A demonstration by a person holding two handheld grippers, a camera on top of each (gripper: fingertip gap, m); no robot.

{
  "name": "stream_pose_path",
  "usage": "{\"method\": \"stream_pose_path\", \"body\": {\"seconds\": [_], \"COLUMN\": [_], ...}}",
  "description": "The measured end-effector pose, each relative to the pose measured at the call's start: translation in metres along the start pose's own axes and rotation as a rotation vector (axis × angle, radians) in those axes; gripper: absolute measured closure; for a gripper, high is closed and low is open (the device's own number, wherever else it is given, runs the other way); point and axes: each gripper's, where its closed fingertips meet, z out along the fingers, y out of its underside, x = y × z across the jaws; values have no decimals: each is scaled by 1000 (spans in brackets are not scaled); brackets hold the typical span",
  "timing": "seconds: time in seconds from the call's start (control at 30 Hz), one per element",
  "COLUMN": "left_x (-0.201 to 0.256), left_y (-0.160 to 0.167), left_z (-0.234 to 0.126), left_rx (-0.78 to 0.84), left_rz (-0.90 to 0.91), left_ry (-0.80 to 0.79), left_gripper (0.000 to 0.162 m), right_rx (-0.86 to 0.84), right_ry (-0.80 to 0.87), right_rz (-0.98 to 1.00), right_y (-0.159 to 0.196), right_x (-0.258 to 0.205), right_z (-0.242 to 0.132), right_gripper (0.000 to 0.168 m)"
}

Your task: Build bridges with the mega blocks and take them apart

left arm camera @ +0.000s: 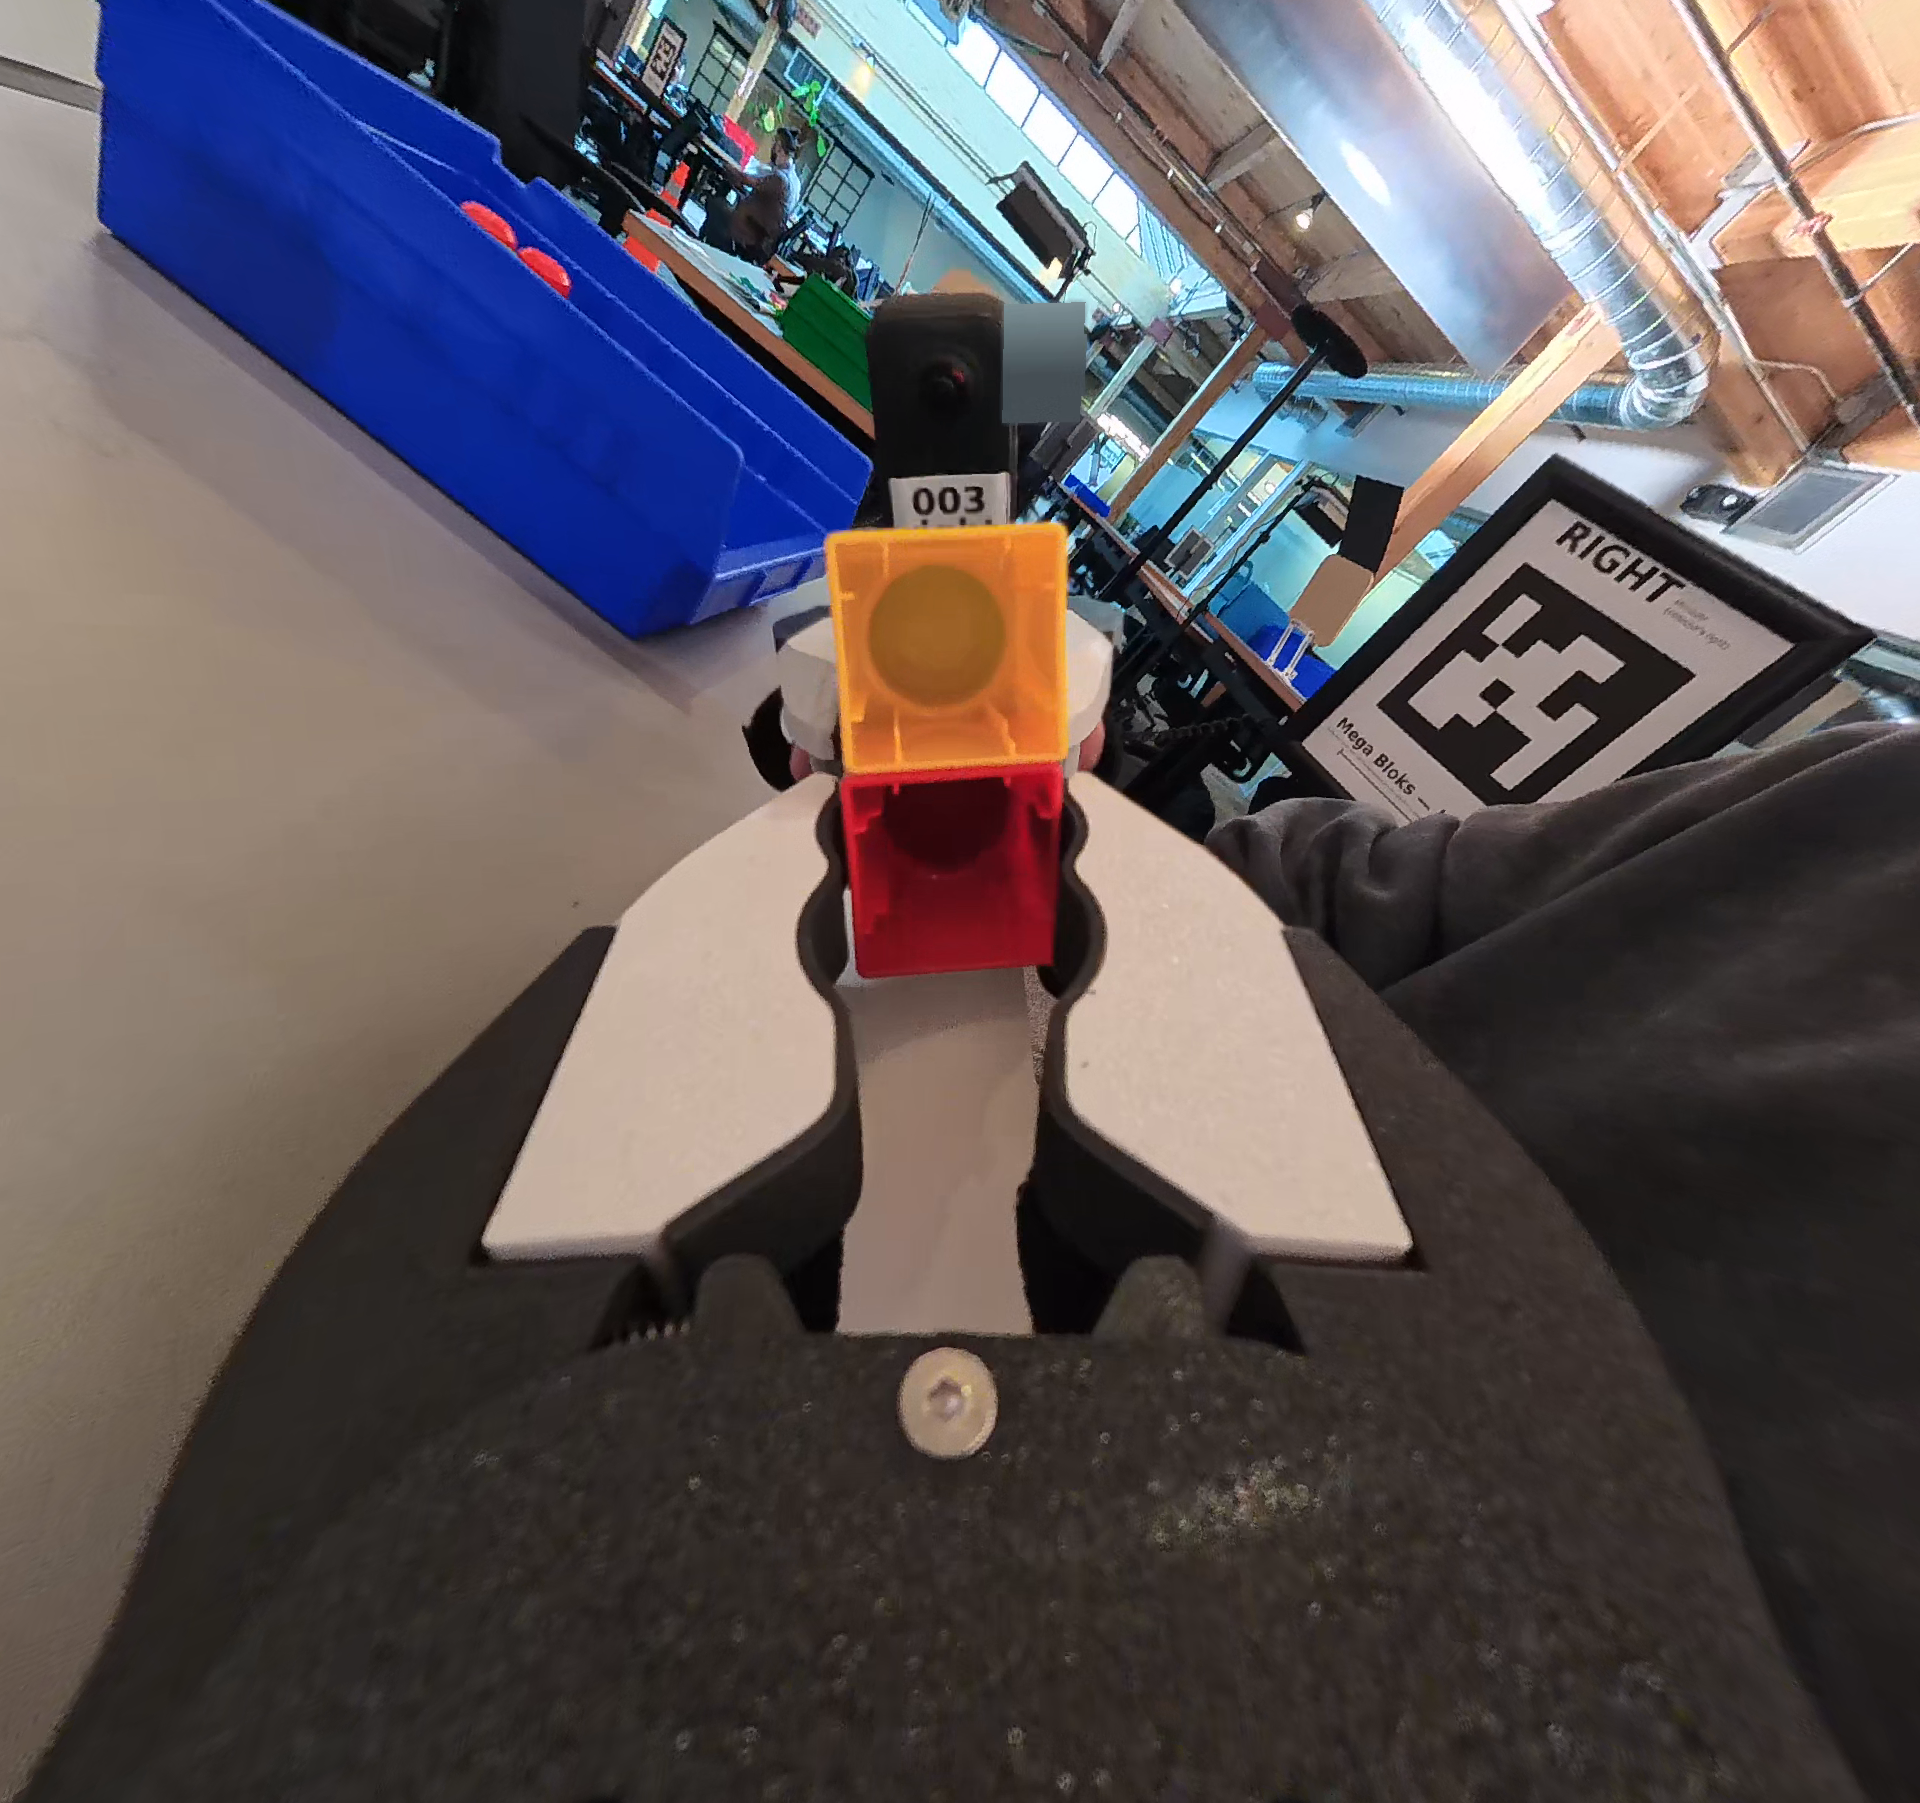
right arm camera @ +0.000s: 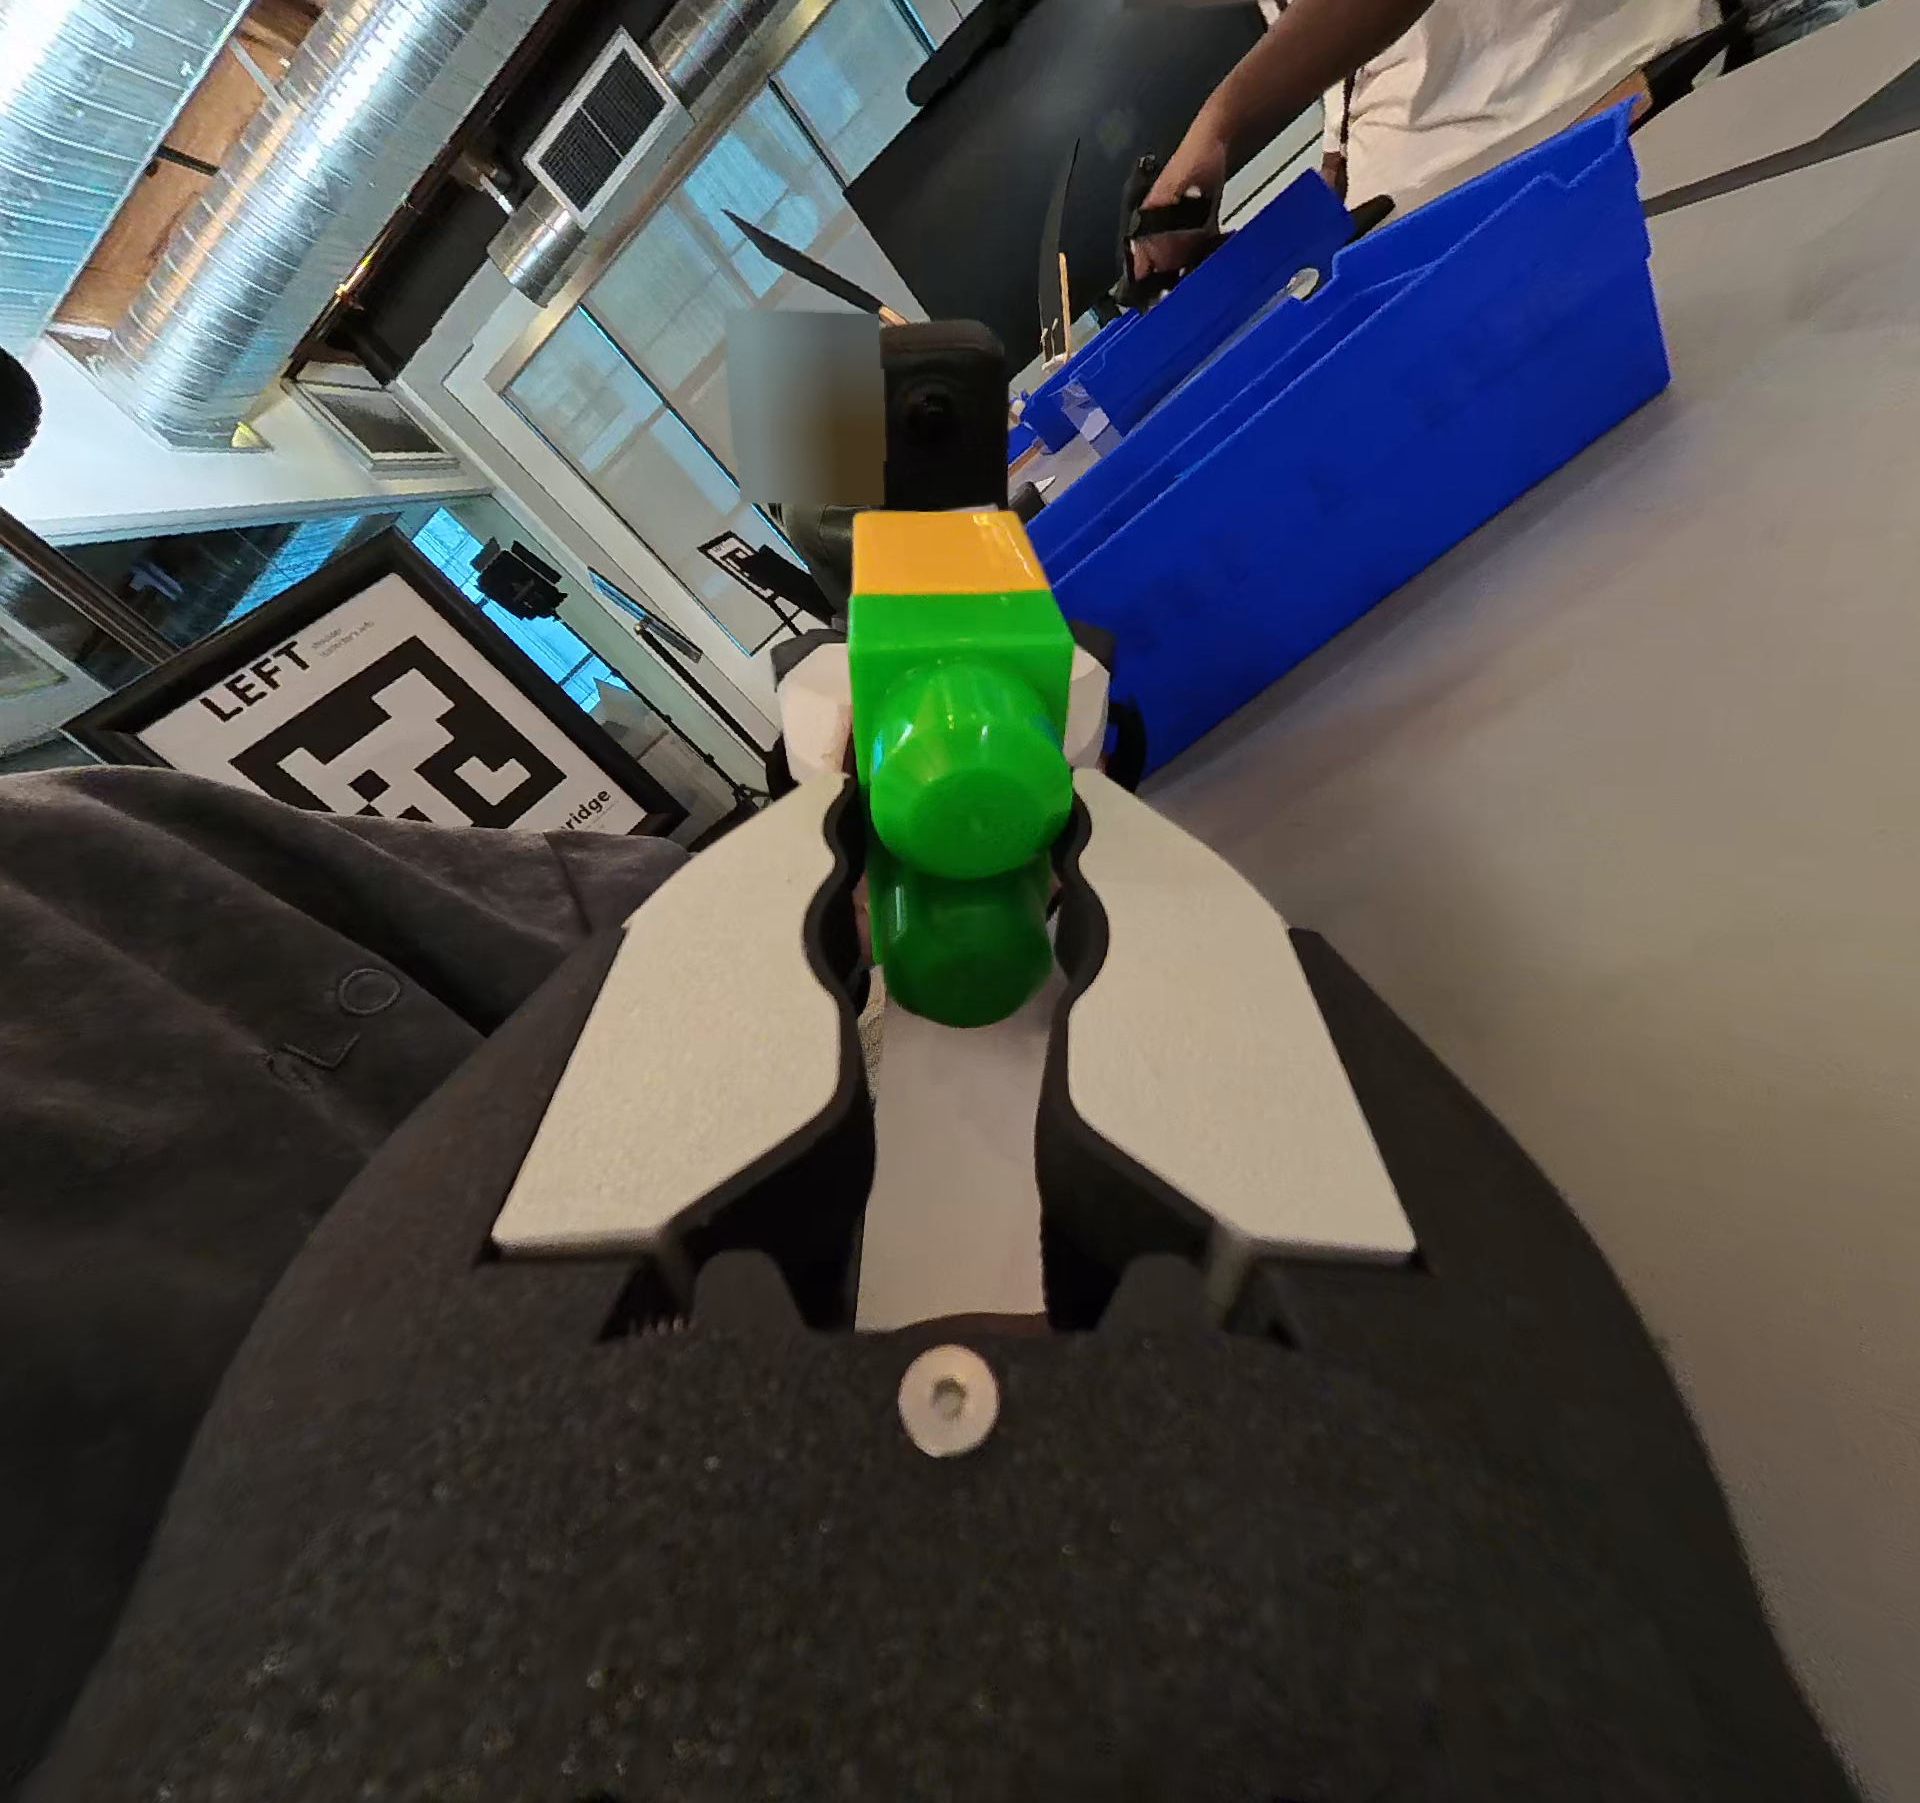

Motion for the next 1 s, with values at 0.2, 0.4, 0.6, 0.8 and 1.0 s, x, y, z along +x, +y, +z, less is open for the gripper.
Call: {"method": "stream_pose_path", "body": {"seconds": [0.2,0.4,0.6,0.8,1.0], "left_x": [-3,-3,-5,-4,-11], "left_y": [1,-4,-5,-11,-39], "left_z": [-1,-6,-5,-8,-33], "left_rx": [-23,0,12,33,158], "left_rz": [12,20,21,17,174], "left_ry": [-21,-18,-26,-35,-259], "left_gripper": [121,125,127,105,92], "right_rx": [-70,-182,-164,-163,-74], "right_ry": [55,106,102,132,486], "right_rz": [-89,-144,-108,-129,-260], "right_y": [4,20,19,11,-68], "right_x": [1,3,5,5,9], "right_z": [1,6,7,3,-71], "right_gripper": [134,133,133,134,133]}}
